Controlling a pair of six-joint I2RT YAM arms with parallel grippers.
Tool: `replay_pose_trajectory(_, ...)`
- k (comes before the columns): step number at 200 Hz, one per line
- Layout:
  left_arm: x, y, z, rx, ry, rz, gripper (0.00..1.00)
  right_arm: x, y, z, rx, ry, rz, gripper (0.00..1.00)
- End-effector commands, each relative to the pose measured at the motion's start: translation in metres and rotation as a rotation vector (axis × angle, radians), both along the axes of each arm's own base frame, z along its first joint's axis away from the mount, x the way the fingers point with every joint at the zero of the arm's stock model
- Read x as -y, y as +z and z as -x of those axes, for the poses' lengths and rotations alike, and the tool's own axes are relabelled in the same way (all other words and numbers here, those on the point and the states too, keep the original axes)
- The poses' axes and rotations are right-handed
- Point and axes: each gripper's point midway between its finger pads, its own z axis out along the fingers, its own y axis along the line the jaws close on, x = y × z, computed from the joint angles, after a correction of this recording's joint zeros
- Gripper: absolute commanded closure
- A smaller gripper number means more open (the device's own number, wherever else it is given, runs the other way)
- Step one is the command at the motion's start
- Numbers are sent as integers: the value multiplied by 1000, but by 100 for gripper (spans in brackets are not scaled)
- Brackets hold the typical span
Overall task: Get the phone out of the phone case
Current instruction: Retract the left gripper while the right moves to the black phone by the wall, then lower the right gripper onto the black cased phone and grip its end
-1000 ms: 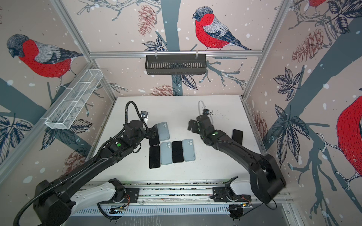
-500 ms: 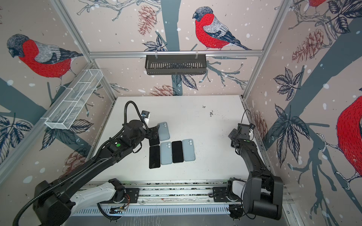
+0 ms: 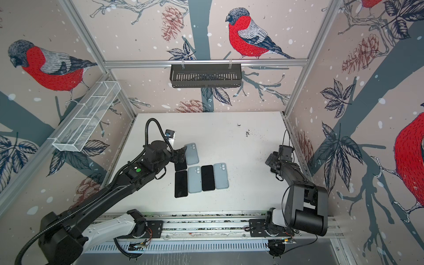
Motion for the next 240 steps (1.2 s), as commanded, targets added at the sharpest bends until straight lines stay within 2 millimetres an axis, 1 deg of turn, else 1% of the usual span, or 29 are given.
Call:
replay_pose_trajectory(1, 6, 11, 1, 33, -25, 37, 1, -3, 1, -6, 10, 33, 3, 0)
replay_pose_trajectory(40, 24, 20, 16, 83, -147, 56, 1, -6, -3, -6, -11, 51, 12, 0)
replay_pose_trajectory(52, 27, 23, 20, 103, -165, 56, 1, -9, -5, -7, -19, 65, 18, 0)
replay_pose_trajectory(83, 23, 25, 22, 114, -139, 33, 1, -14, -14, -5, -61, 81, 25, 0)
replay_pose_trajectory(122, 26, 24, 22, 100, -146, 29, 1, -16, -13, -5, -89, 91, 52, 2)
replay_pose_trajectory(157, 25, 24, 22, 97, -143, 26, 1, -19, -17, -5, -112, 108, 46, 9)
replay_pose_trajectory(185, 26, 25, 24, 100, -145, 23, 1, -23, -21, -5, -138, 119, 38, 10)
replay_pose_trajectory(201, 27, 23, 25, 97, -149, 16, 1, -20, -22, -3, -147, 103, 47, 10)
replay_pose_trajectory(240, 31, 22, 29, 87, -154, 6, 1, -3, -13, -1, -136, 34, 118, 2)
